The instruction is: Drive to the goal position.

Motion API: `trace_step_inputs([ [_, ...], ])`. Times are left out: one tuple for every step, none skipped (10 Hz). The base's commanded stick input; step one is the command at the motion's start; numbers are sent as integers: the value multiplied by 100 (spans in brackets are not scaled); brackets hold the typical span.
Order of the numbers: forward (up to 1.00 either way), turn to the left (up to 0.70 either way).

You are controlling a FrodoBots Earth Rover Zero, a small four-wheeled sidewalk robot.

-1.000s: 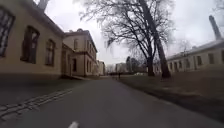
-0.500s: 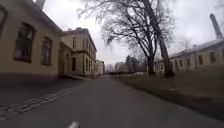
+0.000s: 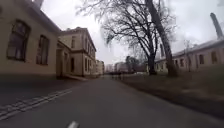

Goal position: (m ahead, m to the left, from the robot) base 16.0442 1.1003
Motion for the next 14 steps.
trace_step_inputs([
  [100, 1],
  [100, 1],
  [100, 1],
  [100, 1],
  [100, 1],
  [100, 1],
  [100, 1],
  [100, 1],
  [100, 1],
  [100, 1],
  [100, 1],
  [100, 1],
  [100, 1],
  [100, 1],
])
